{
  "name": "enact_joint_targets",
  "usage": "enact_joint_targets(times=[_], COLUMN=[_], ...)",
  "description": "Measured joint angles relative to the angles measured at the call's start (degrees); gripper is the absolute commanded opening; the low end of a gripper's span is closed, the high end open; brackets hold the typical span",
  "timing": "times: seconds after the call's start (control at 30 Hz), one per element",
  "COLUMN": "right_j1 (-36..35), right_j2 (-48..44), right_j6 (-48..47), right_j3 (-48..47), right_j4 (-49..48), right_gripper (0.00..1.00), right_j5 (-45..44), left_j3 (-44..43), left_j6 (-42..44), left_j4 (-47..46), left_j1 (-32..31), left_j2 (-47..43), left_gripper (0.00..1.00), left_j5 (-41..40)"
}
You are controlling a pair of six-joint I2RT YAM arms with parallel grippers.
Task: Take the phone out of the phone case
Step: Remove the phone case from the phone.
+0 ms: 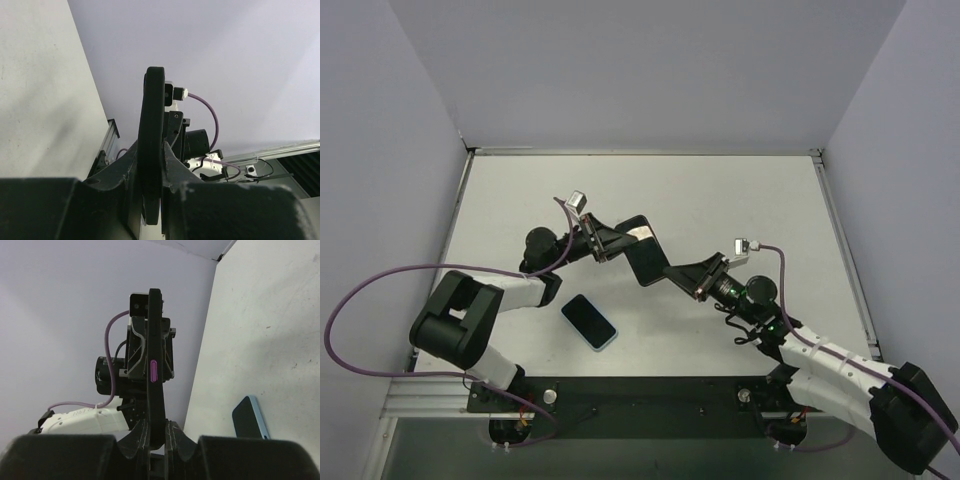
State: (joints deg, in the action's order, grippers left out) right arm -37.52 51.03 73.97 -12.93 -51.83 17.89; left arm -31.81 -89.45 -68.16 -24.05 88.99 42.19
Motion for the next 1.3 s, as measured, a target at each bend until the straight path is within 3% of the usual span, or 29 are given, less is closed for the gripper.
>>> enact_joint_targets(times=[0.3, 0.63, 1.3], right_j1=[0.61, 0.81, 1.84], right_j2=[15.23, 17.86, 22.8], right_j6=[9.92, 16.17, 24.52], right_j3=[2.8, -3.54, -18.56], right_j4=[-20.7, -19.93, -22.71], right_gripper=[0.0, 0.0, 0.0], right_j5=[-0.68, -5.62, -9.6], left_j3=[1.16, 0.11, -9.99], left_j6=[0.13, -7.98, -10.84], left_j4=[-0.15, -1.92, -1.66], left_j1=[1.42, 2.1, 2.51], left_j2=[1.09, 1.75, -2.69], left_gripper=[0.0, 0.0, 0.0], left_j5=[-3.04, -8.92, -16.7])
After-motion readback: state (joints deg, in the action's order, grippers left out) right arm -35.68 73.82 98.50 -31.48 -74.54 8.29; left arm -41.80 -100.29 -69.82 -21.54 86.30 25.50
